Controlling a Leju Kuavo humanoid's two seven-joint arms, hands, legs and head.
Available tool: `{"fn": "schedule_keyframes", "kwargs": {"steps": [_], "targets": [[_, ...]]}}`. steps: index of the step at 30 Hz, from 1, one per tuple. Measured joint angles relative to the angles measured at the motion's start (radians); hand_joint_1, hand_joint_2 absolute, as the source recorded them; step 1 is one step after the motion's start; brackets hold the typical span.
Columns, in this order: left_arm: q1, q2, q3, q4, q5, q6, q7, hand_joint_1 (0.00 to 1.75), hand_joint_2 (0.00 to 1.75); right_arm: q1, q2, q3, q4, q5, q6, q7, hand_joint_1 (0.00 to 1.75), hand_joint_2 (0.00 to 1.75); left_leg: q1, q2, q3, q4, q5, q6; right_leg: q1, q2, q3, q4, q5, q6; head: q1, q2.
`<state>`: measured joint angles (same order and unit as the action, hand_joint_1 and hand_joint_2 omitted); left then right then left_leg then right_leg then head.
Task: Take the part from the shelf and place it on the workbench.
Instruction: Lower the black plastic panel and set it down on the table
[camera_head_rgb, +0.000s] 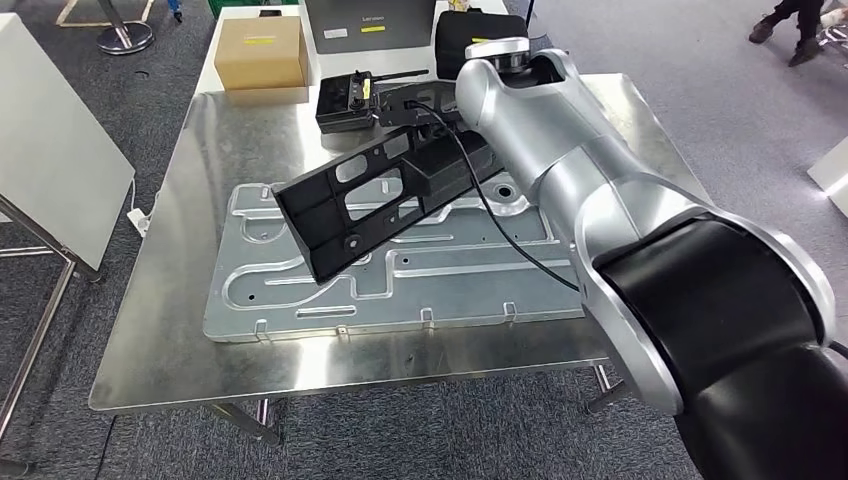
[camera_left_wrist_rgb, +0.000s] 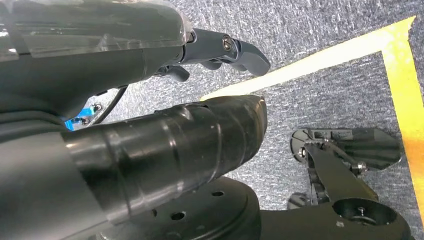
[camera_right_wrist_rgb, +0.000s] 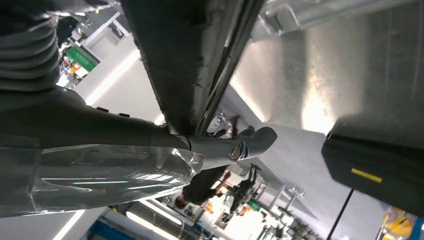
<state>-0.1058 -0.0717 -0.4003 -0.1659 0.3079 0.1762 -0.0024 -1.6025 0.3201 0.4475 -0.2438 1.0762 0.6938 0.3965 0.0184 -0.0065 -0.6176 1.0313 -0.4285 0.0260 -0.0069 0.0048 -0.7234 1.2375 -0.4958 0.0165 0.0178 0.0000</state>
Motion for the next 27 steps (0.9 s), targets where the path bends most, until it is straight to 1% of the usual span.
{"fn": "schedule_keyframes", "kwargs": {"steps": [1, 2, 3, 4, 5, 7, 8, 9, 10, 11, 12, 13, 14, 15, 16, 17, 18, 19, 21, 22, 23, 24, 25, 26, 27], "targets": [[0.000, 0.000, 0.000, 0.000, 0.002, 0.000, 0.000, 0.00, 0.00, -0.001, 0.000, 0.000, 0.000, -0.002, -0.006, 0.000, 0.00, 0.00, 0.000, 0.000, 0.000, 0.000, -0.001, -0.001, 0.001, 0.000, 0.032, -0.071, 0.031, -0.005, 0.000, 0.000], [-0.001, 0.000, 0.000, 0.000, 0.003, 0.001, 0.000, 0.00, 0.00, -0.001, 0.001, 0.000, -0.001, -0.004, -0.011, 0.000, 0.00, 0.00, -0.001, -0.001, -0.001, 0.001, -0.001, -0.004, 0.005, 0.000, 0.062, -0.134, 0.052, -0.010, 0.000, 0.000], [-0.002, -0.001, 0.000, 0.000, 0.004, 0.001, -0.001, 0.00, 0.00, -0.001, 0.001, 0.000, -0.001, -0.005, -0.018, 0.001, 0.00, 0.00, -0.002, -0.001, -0.002, 0.001, -0.001, -0.008, 0.008, 0.000, 0.082, -0.177, 0.063, -0.014, 0.000, 0.000], [-0.002, -0.001, 0.000, 0.000, 0.005, 0.002, -0.001, 0.00, 0.00, 0.002, 0.002, 0.000, -0.002, -0.006, -0.023, 0.002, 0.00, 0.00, -0.003, -0.001, -0.004, 0.001, -0.001, -0.012, 0.012, 0.000, 0.091, -0.197, 0.064, -0.017, 0.000, 0.000], [-0.002, -0.002, -0.001, 0.000, 0.004, 0.003, -0.001, 0.00, 0.00, 0.004, 0.003, 0.000, -0.002, -0.006, -0.018, -0.001, 0.00, 0.00, -0.003, -0.001, -0.005, -0.001, 0.000, -0.017, 0.014, 0.000, 0.093, -0.201, 0.063, -0.019, 0.000, 0.000], [-0.002, -0.003, -0.001, 0.000, 0.002, 0.001, -0.001, 0.00, 0.00, 0.006, 0.003, 0.000, -0.001, -0.003, 0.020, -0.015, 0.00, 0.00, -0.003, -0.001, -0.006, 0.002, -0.005, -0.026, 0.009, -0.001, 0.098, -0.211, 0.068, -0.028, 0.000, 0.000], [-0.002, -0.004, -0.002, 0.000, 0.002, 0.000, 0.000, 0.00, 0.00, 0.005, 0.003, 0.000, 0.000, -0.004, 0.031, -0.017, 0.00, 0.00, -0.003, 0.000, -0.013, 0.019, -0.019, -0.030, 0.006, -0.002, 0.102, -0.218, 0.071, -0.032, -0.001, 0.000], [-0.002, -0.004, -0.002, 0.000, 0.002, 0.000, 0.000, 0.00, 0.00, 0.006, 0.003, 0.000, 0.000, -0.009, 0.015, -0.008, 0.00, 0.00, -0.003, 0.000, -0.028, 0.056, -0.042, -0.033, 0.004, -0.003, 0.105, -0.223, 0.074, -0.037, -0.001, 0.000], [-0.003, -0.004, -0.002, 0.000, 0.003, 0.001, 0.000, 0.00, 0.00, 0.007, 0.004, 0.000, -0.002, -0.018, -0.030, 0.012, 0.00, 0.00, -0.002, 0.000, -0.052, 0.110, -0.071, -0.036, 0.004, -0.003, 0.106, -0.224, 0.074, -0.040, -0.001, 0.000], [-0.003, -0.004, -0.002, 0.000, 0.005, 0.003, 0.001, 0.00, 0.00, 0.009, 0.004, -0.002, -0.005, -0.032, -0.090, 0.040, 0.00, 0.00, -0.001, 0.000, -0.082, 0.175, -0.101, -0.040, 0.005, -0.003, 0.106, -0.223, 0.074, -0.042, -0.002, 0.000], [-0.002, -0.004, -0.002, 0.000, 0.007, 0.004, 0.001, 0.00, 0.00, 0.011, 0.004, -0.006, -0.007, -0.045, -0.148, 0.065, 0.00, 0.00, 0.000, 0.001, -0.108, 0.231, -0.120, -0.043, 0.005, -0.004, 0.105, -0.221, 0.073, -0.044, -0.001, 0.000], [0.000, -0.004, -0.002, 0.000, 0.009, 0.006, 0.000, 0.00, 0.00, 0.012, 0.004, -0.012, -0.009, -0.057, -0.192, 0.085, 0.00, 0.00, 0.001, 0.001, -0.123, 0.260, -0.122, -0.046, 0.005, -0.003, 0.105, -0.219, 0.072, -0.045, -0.001, 0.000], [0.001, -0.004, -0.002, 0.000, 0.010, 0.007, 0.000, 0.00, 0.00, 0.012, 0.003, -0.020, -0.009, -0.067, -0.213, 0.100, 0.00, 0.00, 0.003, 0.001, -0.121, 0.254, -0.106, -0.049, 0.004, -0.003, 0.105, -0.216, 0.070, -0.044, -0.001, 0.000], [0.002, -0.005, -0.002, 0.000, 0.010, 0.008, 0.000, 0.00, 0.00, 0.011, 0.002, -0.030, -0.008, -0.075, -0.209, 0.110, 0.00, 0.00, 0.006, 0.001, -0.099, 0.210, -0.075, -0.051, 0.002, -0.003, 0.105, -0.212, 0.067, -0.042, -0.001, 0.000], [0.002, -0.005, -0.002, 0.000, 0.010, 0.008, 0.000, 0.00, 0.00, 0.008, 0.001, -0.039, -0.008, -0.080, -0.180, 0.113, 0.00, 0.00, 0.008, 0.002, -0.070, 0.145, -0.043, -0.053, 0.001, -0.002, 0.104, -0.206, 0.063, -0.037, -0.001, 0.000], [0.001, -0.005, -0.002, 0.000, 0.009, 0.006, 0.000, 0.00, 0.00, 0.005, -0.001, -0.046, -0.006, -0.079, -0.131, 0.113, 0.00, 0.00, 0.008, 0.002, -0.040, 0.084, -0.021, -0.052, 0.001, -0.001, 0.101, -0.199, 0.059, -0.032, -0.002, 0.000], [-0.001, -0.005, -0.003, 0.000, 0.008, 0.005, 0.001, 0.00, 0.00, 0.003, -0.004, -0.051, -0.004, -0.075, -0.080, 0.114, 0.00, 0.00, 0.007, 0.002, -0.019, 0.041, -0.010, -0.049, 0.003, -0.001, 0.098, -0.194, 0.056, -0.027, -0.001, 0.000], [-0.002, -0.005, -0.004, 0.000, 0.008, 0.003, 0.002, 0.00, 0.00, 0.005, -0.007, -0.052, -0.003, -0.067, -0.048, 0.115, 0.00, 0.00, 0.006, 0.001, -0.010, 0.021, -0.009, -0.043, 0.005, 0.000, 0.095, -0.190, 0.055, -0.022, -0.001, 0.000], [-0.004, -0.005, -0.006, 0.000, 0.009, 0.001, 0.002, 0.00, 0.00, 0.010, -0.011, -0.052, -0.003, -0.048, -0.045, 0.117, 0.00, 0.00, 0.003, 0.000, -0.011, 0.018, -0.009, -0.029, 0.005, 0.000, 0.092, -0.189, 0.056, -0.012, 0.000, 0.000], [-0.004, -0.005, -0.007, 0.000, 0.010, 0.000, 0.001, 0.00, 0.00, 0.009, -0.013, -0.052, -0.002, -0.040, -0.047, 0.112, 0.00, 0.00, 0.003, 0.000, -0.011, 0.016, -0.007, -0.023, 0.003, 0.000, 0.090, -0.185, 0.052, -0.007, 0.000, 0.000], [-0.004, -0.005, -0.009, 0.000, 0.009, -0.001, 0.000, 0.00, 0.00, 0.005, -0.015, -0.052, 0.000, -0.035, -0.042, 0.104, 0.00, 0.00, 0.004, 0.000, -0.010, 0.014, -0.005, -0.017, 0.002, -0.001, 0.084, -0.170, 0.040, -0.002, 0.000, 0.000], [-0.005, -0.005, -0.010, 0.000, 0.009, -0.002, 0.000, 0.00, 0.00, 0.002, -0.018, -0.052, 0.001, -0.032, -0.039, 0.101, 0.00, 0.00, 0.005, 0.000, -0.009, 0.011, -0.004, -0.011, 0.000, -0.001, 0.069, -0.135, 0.019, 0.003, 0.000, 0.000], [-0.005, -0.005, -0.011, 0.000, 0.009, -0.002, 0.000, 0.00, 0.00, 0.002, -0.020, -0.052, 0.001, -0.033, -0.054, 0.106, 0.00, 0.00, 0.005, 0.001, -0.008, 0.010, -0.003, -0.007, 0.000, -0.002, 0.045, -0.082, -0.010, 0.007, 0.000, 0.000], [-0.005, -0.005, -0.012, 0.000, 0.010, -0.001, 0.000, 0.00, 0.00, 0.004, -0.022, -0.053, 0.001, -0.034, -0.087, 0.117, 0.00, 0.00, 0.004, 0.001, -0.008, 0.010, -0.003, -0.004, 0.000, -0.002, 0.013, -0.017, -0.041, 0.009, 0.001, 0.000], [-0.005, -0.005, -0.013, 0.000, 0.011, 0.000, 0.000, 0.00, 0.00, 0.008, -0.023, -0.053, 0.000, -0.035, -0.122, 0.130, 0.00, 0.00, 0.003, 0.001, -0.008, 0.010, -0.003, -0.002, 0.000, -0.002, -0.016, 0.044, -0.062, 0.010, 0.000, 0.000]]}}
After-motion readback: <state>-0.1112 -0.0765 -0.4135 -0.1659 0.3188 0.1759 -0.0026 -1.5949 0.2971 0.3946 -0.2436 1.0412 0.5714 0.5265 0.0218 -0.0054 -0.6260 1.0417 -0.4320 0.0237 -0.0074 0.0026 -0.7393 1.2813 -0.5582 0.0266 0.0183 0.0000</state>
